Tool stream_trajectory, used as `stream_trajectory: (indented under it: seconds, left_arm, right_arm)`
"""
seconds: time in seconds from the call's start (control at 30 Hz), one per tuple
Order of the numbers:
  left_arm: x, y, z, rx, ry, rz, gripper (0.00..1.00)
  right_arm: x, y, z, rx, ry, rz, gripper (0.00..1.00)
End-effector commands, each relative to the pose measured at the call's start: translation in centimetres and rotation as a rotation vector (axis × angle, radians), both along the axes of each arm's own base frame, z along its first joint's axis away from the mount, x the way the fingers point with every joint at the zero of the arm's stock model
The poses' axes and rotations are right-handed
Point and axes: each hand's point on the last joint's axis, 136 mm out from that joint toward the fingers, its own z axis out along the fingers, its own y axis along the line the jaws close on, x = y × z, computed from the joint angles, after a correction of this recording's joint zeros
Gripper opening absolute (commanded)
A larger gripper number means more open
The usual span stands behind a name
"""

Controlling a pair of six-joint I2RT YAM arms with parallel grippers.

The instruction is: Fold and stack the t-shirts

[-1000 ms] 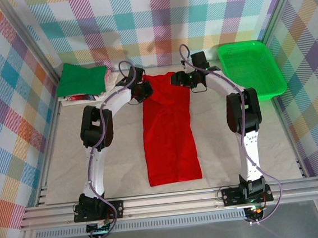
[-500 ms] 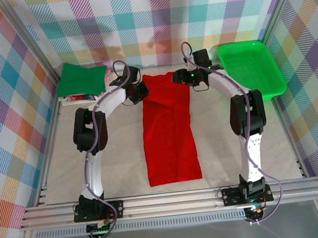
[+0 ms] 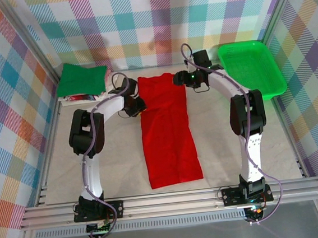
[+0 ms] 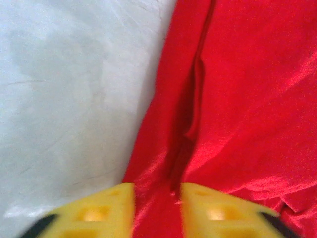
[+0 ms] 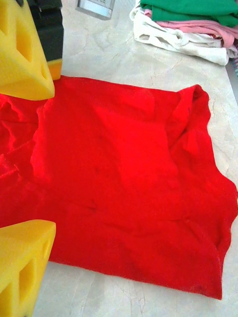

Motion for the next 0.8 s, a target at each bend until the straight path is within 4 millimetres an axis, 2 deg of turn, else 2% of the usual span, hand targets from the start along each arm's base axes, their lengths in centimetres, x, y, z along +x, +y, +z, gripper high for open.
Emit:
stream_trajectory:
  seconds: [0.0, 0.07, 0.13, 0.2, 0.27, 0.33, 0.5, 0.6, 0.77]
  left_arm:
    - [1.2, 1.8, 4.1, 0.065, -0.102, 0.017, 0.44]
    - [2.5, 1.6, 5.2, 0.081, -0.137, 0.006, 0.46]
    - [4.2, 1.0, 6.4, 0.084, -0.172, -0.008, 0.45]
    - [6.1, -0.3, 7.2, 0.072, -0.221, -0.038, 0.40]
    - [7.9, -1.4, 6.3, 0.068, -0.212, -0.065, 0.37]
    - [9.5, -2.3, 4.9, 0.072, -0.202, -0.083, 0.28]
    - [11.5, -3.7, 1.0, 0.026, -0.174, -0.065, 0.24]
    - [12.0, -3.8, -1.1, 0.015, -0.147, -0.048, 0.23]
    - [13.1, -3.8, -3.7, 0.006, -0.143, -0.021, 0.22]
  right_arm:
    - [0.6, -0.1, 0.7, -0.016, -0.022, 0.011, 0.65]
    - [0.6, 0.1, 0.0, -0.049, -0.010, 0.020, 0.63]
    - [0.7, 0.3, -1.3, -0.109, 0.006, 0.024, 0.57]
    - [0.8, 0.7, -2.6, -0.139, 0.031, 0.036, 0.41]
    - [1.2, 1.0, -3.9, -0.160, 0.049, 0.035, 0.23]
    - [1.6, 1.3, -5.0, -0.178, 0.063, 0.033, 0.01]
    - [2.5, 2.0, -7.1, -0.212, 0.095, 0.009, 0.00]
    - [3.0, 1.5, -8.8, -0.236, 0.136, -0.032, 0.00]
    - [3.4, 0.6, -11.3, -0.276, 0.208, -0.121, 0.00]
